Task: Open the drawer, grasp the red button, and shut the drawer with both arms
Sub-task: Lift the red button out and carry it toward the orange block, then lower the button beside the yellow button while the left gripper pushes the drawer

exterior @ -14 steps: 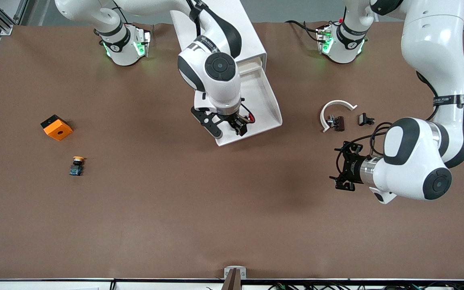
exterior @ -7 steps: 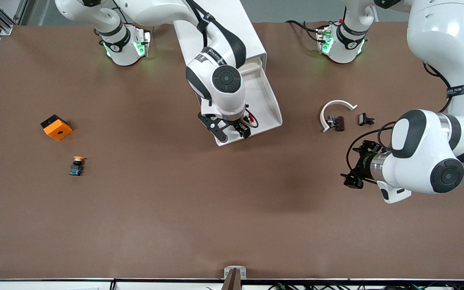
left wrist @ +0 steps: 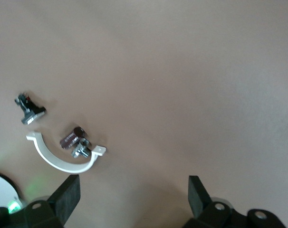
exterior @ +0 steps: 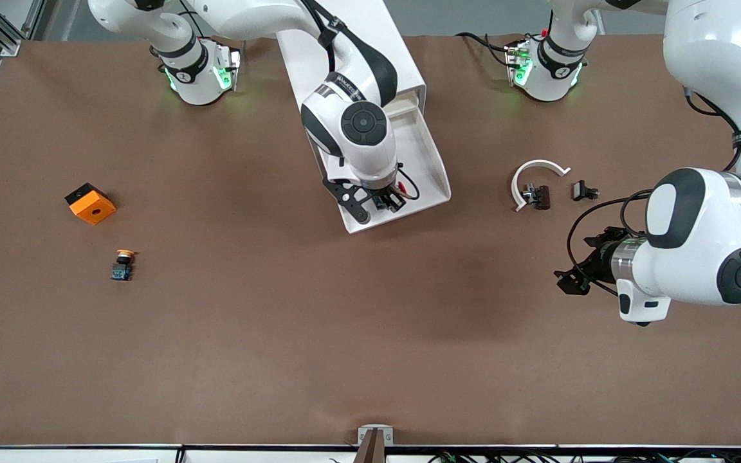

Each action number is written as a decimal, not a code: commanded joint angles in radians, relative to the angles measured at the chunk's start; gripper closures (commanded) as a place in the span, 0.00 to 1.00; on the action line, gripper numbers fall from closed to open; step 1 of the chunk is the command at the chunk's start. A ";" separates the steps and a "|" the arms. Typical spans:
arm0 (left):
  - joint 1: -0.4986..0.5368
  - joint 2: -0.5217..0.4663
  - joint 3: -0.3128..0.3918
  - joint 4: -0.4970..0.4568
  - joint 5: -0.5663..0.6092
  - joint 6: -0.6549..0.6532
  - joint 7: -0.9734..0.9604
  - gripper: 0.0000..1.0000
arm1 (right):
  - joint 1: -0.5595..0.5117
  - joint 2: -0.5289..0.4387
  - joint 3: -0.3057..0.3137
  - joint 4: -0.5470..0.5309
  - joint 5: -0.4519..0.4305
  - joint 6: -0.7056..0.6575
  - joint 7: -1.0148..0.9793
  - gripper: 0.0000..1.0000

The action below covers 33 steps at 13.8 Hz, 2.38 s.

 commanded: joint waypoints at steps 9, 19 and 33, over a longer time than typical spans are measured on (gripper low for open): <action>-0.023 0.036 -0.008 -0.030 0.111 0.136 0.215 0.00 | 0.015 0.021 -0.010 0.038 0.019 0.014 0.018 0.91; -0.054 0.056 -0.008 -0.062 0.111 0.219 0.264 0.00 | -0.171 -0.085 -0.020 0.197 0.015 -0.377 -0.321 0.91; -0.107 0.045 -0.075 -0.144 0.106 0.342 0.295 0.00 | -0.712 -0.133 -0.020 -0.041 -0.191 -0.144 -1.637 0.89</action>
